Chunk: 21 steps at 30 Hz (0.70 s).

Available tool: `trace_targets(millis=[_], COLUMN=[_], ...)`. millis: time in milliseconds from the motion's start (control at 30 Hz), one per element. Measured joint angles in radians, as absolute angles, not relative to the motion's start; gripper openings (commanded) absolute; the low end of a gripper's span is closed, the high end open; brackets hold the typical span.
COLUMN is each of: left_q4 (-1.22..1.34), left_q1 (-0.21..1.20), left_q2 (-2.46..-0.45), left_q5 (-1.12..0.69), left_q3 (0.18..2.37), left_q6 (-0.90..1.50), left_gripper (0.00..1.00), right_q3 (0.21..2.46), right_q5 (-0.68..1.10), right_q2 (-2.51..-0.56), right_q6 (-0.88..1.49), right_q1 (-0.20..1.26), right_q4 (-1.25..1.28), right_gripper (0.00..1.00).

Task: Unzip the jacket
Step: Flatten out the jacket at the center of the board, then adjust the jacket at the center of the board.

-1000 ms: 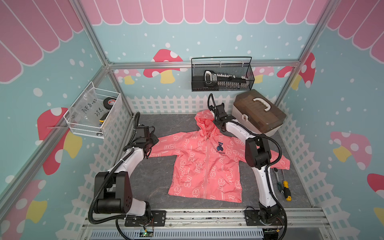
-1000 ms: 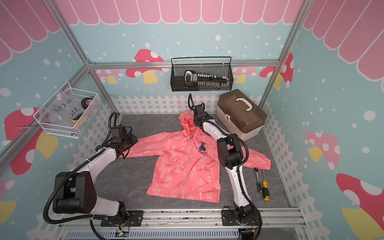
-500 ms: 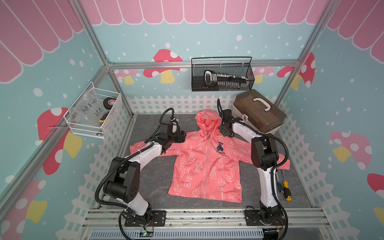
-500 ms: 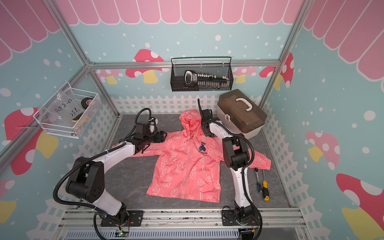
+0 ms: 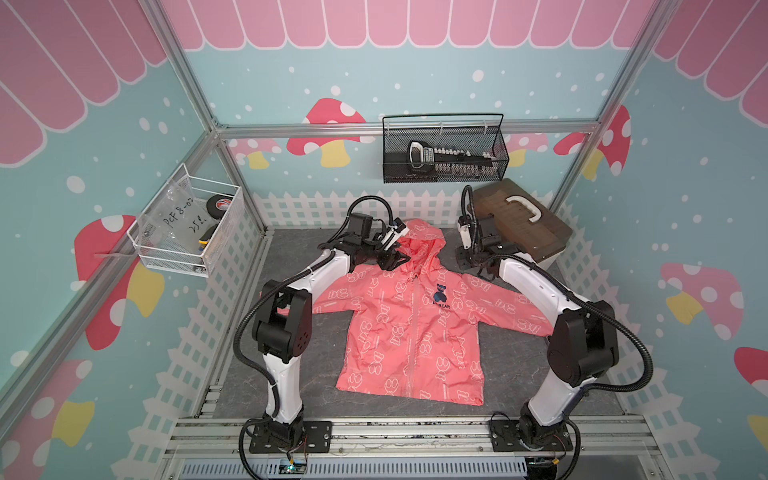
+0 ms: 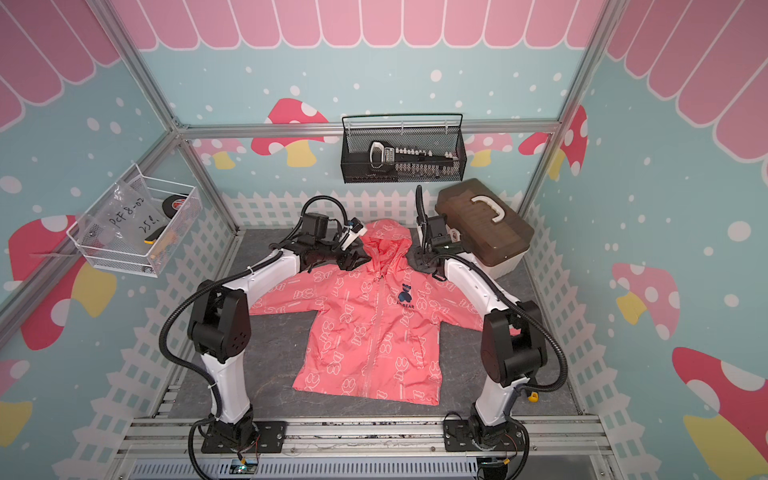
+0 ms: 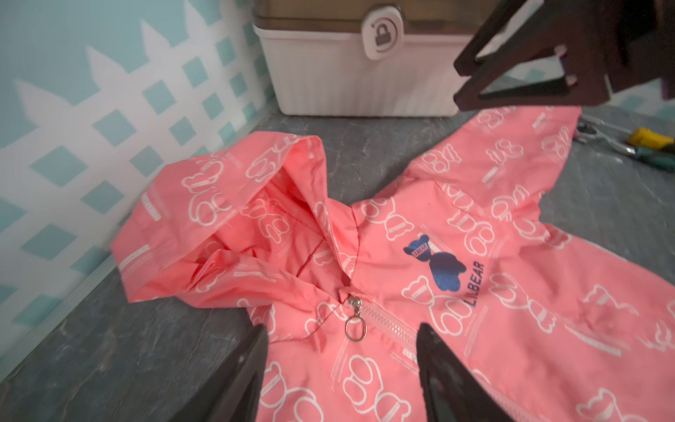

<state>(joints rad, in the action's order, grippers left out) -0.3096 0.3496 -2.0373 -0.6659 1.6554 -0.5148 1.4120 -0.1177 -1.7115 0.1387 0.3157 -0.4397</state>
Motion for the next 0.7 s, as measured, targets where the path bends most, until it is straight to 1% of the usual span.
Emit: trace_targets(millis=[67, 100, 233, 367, 533, 700], left_q4=[-0.384, -0.434, -0.633, -0.837, -1.004, -1.076], left_q1=[0.35, 0.35, 0.354, 0.365, 0.382, 0.395], left_q2=[-2.096, -2.13, -2.274, -2.429, -2.569, -2.647], left_q5=[-0.721, -0.752, -0.821, -0.817, -0.773, -0.703], left_q3=[1.727, 1.769, 1.955, 2.201, 2.446, 2.605], left_q6=[-0.631, -0.706, -0.94, -1.121, -1.241, -1.3], left_gripper=[0.54, 0.53, 0.55, 0.59, 0.64, 0.64], right_q3=[1.328, 1.287, 1.153, 1.04, 0.94, 0.895], right_q5=[-0.07, -0.044, 0.027, 0.088, 0.14, 0.164], right_q2=[-1.666, -1.649, -1.596, -1.518, -1.391, -1.332], right_q6=[0.152, 0.155, 0.155, 0.146, 0.139, 0.14], right_q1=[0.316, 0.316, 0.32, 0.323, 0.339, 0.37], right_q4=[-0.389, -0.366, -0.29, -0.226, -0.155, -0.116], right_gripper=[0.3, 0.3, 0.32, 0.35, 0.37, 0.37])
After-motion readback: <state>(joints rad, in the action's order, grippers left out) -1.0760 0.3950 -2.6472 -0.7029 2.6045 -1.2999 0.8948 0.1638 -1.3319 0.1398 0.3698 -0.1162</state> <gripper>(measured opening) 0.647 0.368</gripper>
